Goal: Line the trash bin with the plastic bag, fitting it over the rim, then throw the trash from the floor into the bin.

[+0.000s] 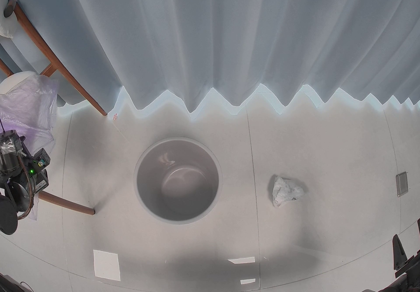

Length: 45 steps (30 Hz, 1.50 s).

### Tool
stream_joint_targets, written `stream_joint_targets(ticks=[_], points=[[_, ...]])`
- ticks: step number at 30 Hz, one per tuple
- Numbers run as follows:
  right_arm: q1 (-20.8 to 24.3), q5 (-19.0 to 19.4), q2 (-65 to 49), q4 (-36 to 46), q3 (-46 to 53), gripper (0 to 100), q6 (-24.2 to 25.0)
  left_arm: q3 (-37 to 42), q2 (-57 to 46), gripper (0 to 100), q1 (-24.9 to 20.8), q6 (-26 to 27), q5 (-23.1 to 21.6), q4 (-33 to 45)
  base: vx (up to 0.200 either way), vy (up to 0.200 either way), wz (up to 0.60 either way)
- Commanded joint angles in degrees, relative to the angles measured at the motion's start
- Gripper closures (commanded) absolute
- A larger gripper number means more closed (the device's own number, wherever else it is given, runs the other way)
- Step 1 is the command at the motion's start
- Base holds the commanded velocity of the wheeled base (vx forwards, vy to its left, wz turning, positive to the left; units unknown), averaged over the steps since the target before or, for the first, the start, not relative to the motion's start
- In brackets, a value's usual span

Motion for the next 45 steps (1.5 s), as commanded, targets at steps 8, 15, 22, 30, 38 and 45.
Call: stream_joint_targets(ticks=[8, 15, 22, 30, 38, 45], points=[[0.02, 0.00, -1.01, -0.01, 1.01, 0, -0.01, -1.04, -0.24, 100, 0.49, -0.66, 0.14, -1.65, 0.000, 0.000, 0.00], [0.02, 0.00, -1.01, -0.01, 1.01, 0, -0.01, -0.96, -1.38, 100, 1.10, -8.66, -0.74, -2.44, 0.000, 0.000, 0.00], [0.02, 0.00, -1.01, -0.01, 1.01, 0, -0.01, -1.31, -1.82, 100, 1.98, -20.78, -10.15, -2.44, 0.000, 0.000, 0.00], [0.02, 0.00, -1.01, -0.01, 1.01, 0, -0.01, -1.04, -4.19, 100, 1.98, -28.52, -21.75, -2.09, 0.000, 0.000, 0.00], [0.02, 0.00, -1.01, -0.01, 1.01, 0, -0.01, 1.86, -5.86, 100, 1.19, -39.42, -31.86, -1.21, 0.000, 0.000, 0.00], [0.02, 0.00, -1.01, -0.01, 1.01, 0, -0.01, 4.05, -5.86, 100, -0.39, -48.82, -35.37, -1.21, 0.000, 0.000, 0.00]])
